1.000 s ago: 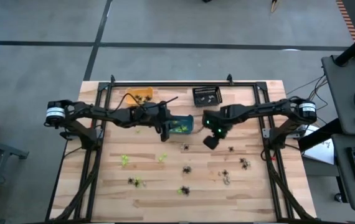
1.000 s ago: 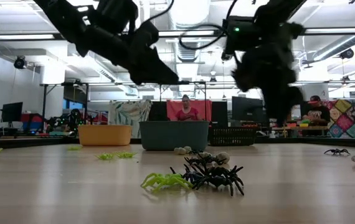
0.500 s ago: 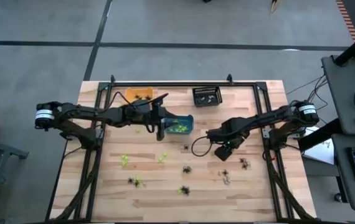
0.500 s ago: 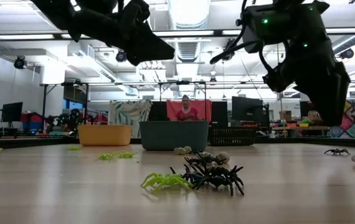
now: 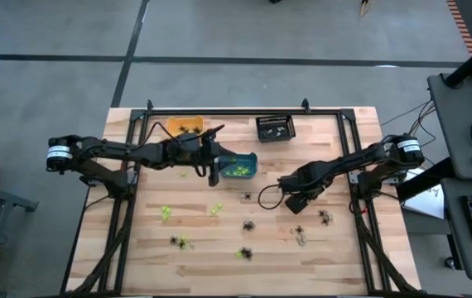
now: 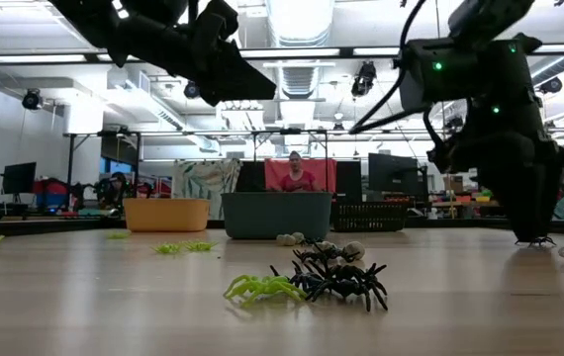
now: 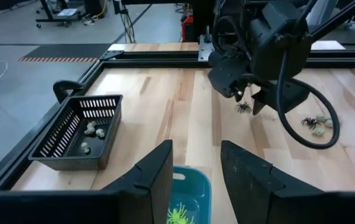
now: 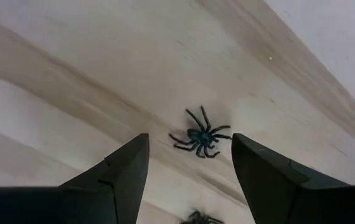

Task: Sort Halloween decoration
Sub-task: Put the black spider toy into the yellow bin

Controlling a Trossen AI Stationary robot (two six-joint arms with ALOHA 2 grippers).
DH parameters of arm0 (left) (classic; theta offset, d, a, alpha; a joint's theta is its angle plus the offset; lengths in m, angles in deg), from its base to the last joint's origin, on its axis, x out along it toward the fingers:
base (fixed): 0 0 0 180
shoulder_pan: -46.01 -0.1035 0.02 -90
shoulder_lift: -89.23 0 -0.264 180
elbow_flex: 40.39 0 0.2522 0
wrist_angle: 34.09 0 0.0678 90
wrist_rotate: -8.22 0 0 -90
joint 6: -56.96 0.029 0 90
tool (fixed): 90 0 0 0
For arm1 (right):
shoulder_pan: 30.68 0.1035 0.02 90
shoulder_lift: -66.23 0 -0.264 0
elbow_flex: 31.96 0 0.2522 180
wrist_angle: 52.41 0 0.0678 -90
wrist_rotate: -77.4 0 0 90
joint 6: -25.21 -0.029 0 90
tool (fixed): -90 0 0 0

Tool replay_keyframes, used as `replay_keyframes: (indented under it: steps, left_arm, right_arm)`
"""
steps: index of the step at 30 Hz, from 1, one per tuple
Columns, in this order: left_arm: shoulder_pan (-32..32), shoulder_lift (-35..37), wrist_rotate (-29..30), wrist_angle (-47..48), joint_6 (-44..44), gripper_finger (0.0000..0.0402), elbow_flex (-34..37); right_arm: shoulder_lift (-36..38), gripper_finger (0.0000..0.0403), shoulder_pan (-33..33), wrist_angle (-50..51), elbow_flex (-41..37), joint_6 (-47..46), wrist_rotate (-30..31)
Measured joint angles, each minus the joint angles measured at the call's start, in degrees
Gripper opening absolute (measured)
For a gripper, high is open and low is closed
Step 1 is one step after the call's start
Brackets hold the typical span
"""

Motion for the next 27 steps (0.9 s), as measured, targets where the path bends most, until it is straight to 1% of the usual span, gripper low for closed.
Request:
replay_keyframes:
  steps: [3,6,14,19,23,27]
  left_arm:
    - [0.0,0.0,0.1,0.2,0.0,0.0118,0.0]
    - [0.0,0.0,0.2,0.2,0.0,0.0118,0.0]
    - [0.0,0.0,0.2,0.2,-0.4,0.0118,0.0]
    - [0.0,0.0,0.2,0.2,-0.5,0.0118,0.0]
    - [0.0,0.0,0.1,0.2,-0.7,0.0118,0.0]
    - [0.0,0.0,0.1,0.2,-1.2,0.0118,0.0]
  right_arm:
    - [0.0,0.0218,0.0,-1.3,-1.2,-1.0,-0.1]
    - [0.0,0.0202,0.0,-1.8,-1.5,-1.4,-0.1]
    - [0.0,0.0097,0.0,-2.8,-1.5,-0.1,-0.4]
    - [0.0,0.005,0.0,-2.9,-1.5,1.7,-0.4]
    - [0.0,0.0032,0.0,-2.2,-0.9,3.5,-0.1]
    - [0.3,0.0027,-0.1,-2.2,0.7,6.3,-0.1]
